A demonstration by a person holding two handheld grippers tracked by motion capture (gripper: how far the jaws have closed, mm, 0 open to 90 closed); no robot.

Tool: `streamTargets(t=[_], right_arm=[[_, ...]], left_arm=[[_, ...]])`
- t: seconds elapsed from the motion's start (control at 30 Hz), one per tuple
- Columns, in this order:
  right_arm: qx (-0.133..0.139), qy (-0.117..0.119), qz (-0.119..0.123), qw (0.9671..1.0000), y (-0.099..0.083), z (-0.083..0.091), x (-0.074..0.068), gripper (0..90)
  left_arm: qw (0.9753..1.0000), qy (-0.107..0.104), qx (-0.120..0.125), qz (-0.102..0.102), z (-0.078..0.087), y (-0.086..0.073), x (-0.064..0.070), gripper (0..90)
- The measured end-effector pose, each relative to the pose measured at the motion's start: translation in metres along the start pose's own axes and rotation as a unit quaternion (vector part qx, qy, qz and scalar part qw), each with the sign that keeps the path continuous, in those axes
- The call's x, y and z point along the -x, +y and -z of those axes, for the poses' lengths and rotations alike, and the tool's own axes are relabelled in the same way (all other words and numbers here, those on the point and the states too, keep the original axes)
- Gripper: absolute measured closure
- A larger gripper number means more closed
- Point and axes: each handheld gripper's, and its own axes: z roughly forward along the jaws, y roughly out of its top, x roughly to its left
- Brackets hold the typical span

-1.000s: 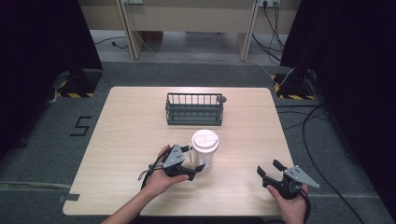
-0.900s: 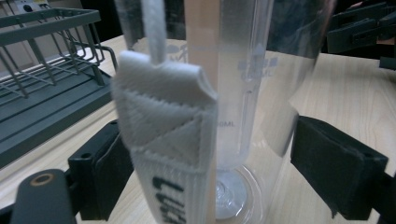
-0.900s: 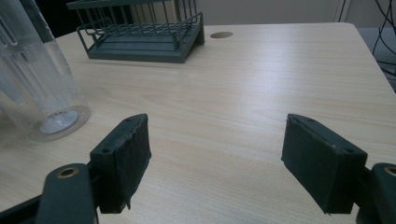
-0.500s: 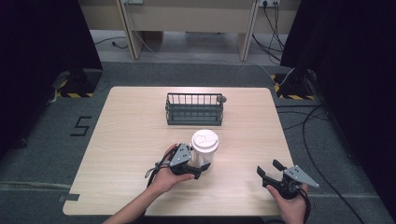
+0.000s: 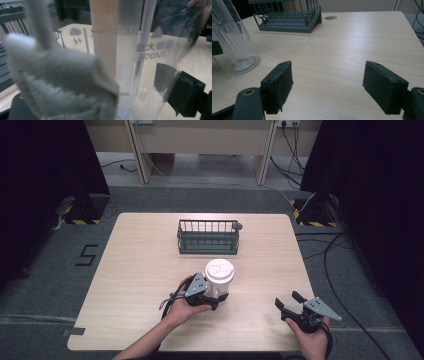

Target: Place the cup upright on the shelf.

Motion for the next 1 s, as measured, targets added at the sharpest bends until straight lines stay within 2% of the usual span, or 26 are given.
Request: streamTargets(t=[0.27, 0.5, 1.0], right_arm=[[0.000, 0.001, -0.003, 1.0000, 0.000, 0.000, 0.000, 24.5], [0.001, 0.002, -0.004, 1.0000, 0.000, 0.000, 0.000, 24.5], [0.001, 0.003, -0.005, 1.0000, 0.000, 0.000, 0.001, 24.4]], left_arm=[[1.0000, -0.002, 0.003, 0.006, 0.000, 0.000, 0.000, 17.1], [1.0000, 0.001, -0.002, 0.000, 0.001, 0.001, 0.001, 17.2], [0.9999, 0.007, 0.006, -0.006, 0.010, 0.017, -0.002, 17.3]])
